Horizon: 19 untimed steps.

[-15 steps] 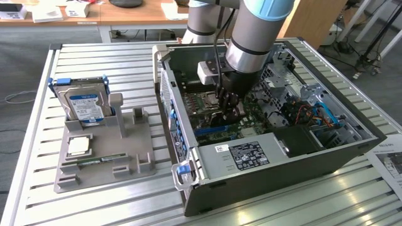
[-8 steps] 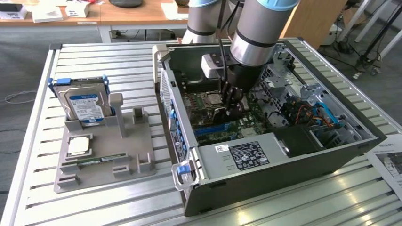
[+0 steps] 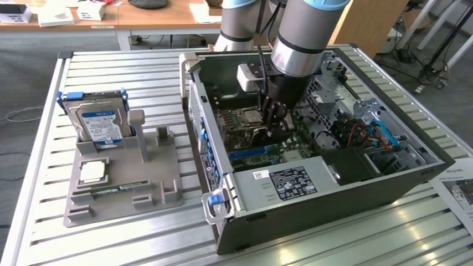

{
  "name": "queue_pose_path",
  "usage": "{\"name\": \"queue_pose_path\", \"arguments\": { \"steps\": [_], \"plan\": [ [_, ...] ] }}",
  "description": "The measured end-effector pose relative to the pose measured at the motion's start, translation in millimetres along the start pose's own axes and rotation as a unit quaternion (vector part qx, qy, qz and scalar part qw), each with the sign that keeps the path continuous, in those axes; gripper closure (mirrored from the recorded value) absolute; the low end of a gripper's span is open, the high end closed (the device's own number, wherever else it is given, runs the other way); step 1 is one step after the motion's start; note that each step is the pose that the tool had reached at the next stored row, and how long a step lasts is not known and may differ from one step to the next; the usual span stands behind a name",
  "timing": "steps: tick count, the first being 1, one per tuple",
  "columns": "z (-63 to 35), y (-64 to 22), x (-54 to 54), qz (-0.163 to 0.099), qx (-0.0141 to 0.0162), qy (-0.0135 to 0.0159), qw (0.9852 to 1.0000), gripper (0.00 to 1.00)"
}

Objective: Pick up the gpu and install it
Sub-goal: 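Insert the gpu into the slot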

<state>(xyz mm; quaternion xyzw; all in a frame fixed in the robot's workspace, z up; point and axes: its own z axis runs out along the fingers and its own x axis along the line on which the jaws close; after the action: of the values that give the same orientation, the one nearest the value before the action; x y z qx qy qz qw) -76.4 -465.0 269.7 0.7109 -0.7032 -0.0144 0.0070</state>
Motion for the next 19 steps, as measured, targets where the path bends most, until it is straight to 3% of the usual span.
{"name": "queue_pose_path", "arguments": {
  "steps": [2,9,12,19],
  "plan": [
    [0.0,-0.3,0.0,0.000,-0.0003,0.0020,1.0000,0.73],
    [0.1,-0.3,-0.1,0.000,-0.0010,0.0021,1.0000,0.73],
    [0.2,-0.3,-0.1,0.000,-0.0044,0.0021,1.0000,0.73],
    [2.3,-0.4,-0.2,0.000,-0.0045,0.0021,1.0000,0.73]
  ]
}}
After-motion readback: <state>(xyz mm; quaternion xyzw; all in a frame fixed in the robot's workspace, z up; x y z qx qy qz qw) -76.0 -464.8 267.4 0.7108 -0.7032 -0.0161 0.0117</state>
